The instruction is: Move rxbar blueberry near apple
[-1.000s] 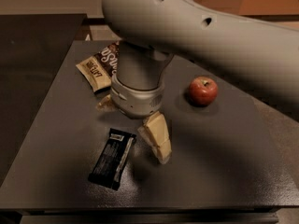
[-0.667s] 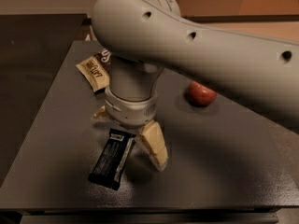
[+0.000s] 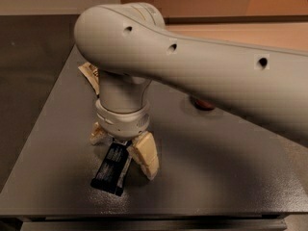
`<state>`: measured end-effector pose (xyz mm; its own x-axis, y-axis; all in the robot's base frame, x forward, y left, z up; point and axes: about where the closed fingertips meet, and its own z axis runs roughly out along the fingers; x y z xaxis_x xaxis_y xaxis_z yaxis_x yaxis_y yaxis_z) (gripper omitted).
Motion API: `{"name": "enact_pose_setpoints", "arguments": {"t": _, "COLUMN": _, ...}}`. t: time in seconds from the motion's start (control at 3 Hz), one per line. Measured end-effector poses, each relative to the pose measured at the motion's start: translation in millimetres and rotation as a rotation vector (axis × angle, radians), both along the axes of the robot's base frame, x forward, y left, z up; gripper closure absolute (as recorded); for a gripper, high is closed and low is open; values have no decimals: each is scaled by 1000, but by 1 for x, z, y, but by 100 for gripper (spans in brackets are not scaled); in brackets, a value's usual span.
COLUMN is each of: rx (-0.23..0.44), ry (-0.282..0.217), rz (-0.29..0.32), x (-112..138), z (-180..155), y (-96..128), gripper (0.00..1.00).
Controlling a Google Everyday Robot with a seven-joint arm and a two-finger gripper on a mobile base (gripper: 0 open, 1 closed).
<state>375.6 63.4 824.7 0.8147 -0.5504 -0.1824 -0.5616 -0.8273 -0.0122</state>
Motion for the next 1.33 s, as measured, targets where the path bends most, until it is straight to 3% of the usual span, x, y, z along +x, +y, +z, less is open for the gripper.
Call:
{"name": "enact_pose_setpoints", "arguments": {"t": 1.0, "rx": 7, "ry": 9, "rz": -2, "x": 11, "z": 20, "y": 15, "gripper": 87}}
{"name": "enact_pose_setpoints", "arguments": {"t": 1.33, "rx": 33, "ry": -11, "rz": -31, "x": 28, "z": 39, "y": 17, "gripper": 100}}
